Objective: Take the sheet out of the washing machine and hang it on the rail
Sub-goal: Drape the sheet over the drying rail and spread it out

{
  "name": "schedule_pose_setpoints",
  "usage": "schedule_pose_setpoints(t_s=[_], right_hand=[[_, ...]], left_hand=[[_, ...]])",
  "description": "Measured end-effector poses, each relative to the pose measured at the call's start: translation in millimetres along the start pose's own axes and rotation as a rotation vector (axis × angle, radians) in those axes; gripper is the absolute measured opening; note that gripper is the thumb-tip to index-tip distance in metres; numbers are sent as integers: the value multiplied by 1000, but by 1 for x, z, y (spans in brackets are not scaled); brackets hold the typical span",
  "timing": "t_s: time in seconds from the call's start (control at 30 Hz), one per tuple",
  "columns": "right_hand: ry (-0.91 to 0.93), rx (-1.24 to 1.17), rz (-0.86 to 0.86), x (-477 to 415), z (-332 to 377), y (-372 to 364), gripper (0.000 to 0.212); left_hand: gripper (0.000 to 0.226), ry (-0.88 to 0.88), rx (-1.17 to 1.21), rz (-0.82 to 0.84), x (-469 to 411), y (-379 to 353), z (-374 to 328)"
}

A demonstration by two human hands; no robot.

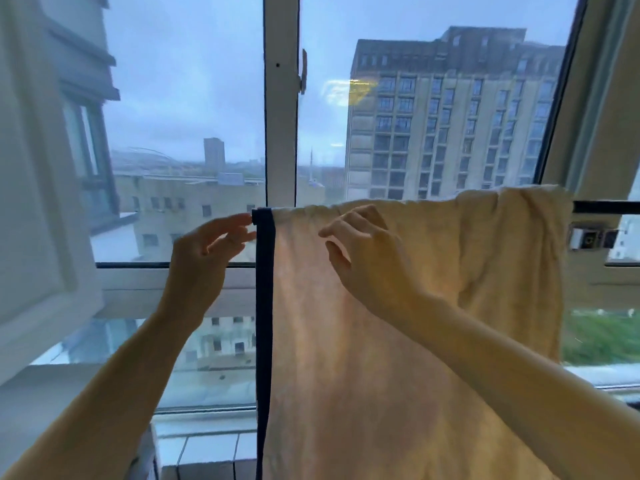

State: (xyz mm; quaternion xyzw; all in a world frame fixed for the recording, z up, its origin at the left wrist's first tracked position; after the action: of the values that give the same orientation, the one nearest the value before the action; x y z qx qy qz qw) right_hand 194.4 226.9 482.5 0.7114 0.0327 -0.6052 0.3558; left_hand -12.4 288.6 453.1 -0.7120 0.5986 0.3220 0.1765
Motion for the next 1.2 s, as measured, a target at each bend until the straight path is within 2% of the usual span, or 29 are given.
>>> schedule_pose_setpoints(t_s=[0.13, 0.23, 0.3, 0.4, 0.63, 0.83, 1.0, 1.2], right_hand=[[0, 75, 179, -28, -23, 0, 30], [-61, 36, 250, -43, -38, 2, 36], [-99, 25, 291, -48, -46, 4, 28], [-173, -84, 388, -48, -61, 3, 29], [-198, -181, 364, -48, -89, 8, 14], [-299, -186, 232, -54, -117, 26, 15], [-353, -126, 269, -52, -147, 51, 14], [-271, -172, 414, -39, -158, 71, 13]], left_hand=[[25, -53, -203, -89, -5, -4, -15], [25, -169, -447, -124, -12, -11, -33], [22, -266, -587, -91, -17, -21, -45], [18, -367, -723, -6, -24, -37, -57], [15, -427, -742, 37, -31, -54, -56], [13, -448, -732, 6, -39, -64, -56], [11, -496, -767, 64, -41, -88, -63], [21, -267, -974, -46, -42, -85, -66]])
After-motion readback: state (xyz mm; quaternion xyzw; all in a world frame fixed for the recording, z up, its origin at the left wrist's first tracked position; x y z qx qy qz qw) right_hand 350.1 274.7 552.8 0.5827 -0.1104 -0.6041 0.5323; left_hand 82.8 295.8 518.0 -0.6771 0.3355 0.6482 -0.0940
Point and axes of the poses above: each hand's wrist, its own x-axis away from the middle knuckle, its own y-axis out of the back of the hand, z = x × y, the point moved 7 cm from there along -x, towards the middle knuckle, and after that the axes turned 9 degrees about -x, right-handed, at the moved point
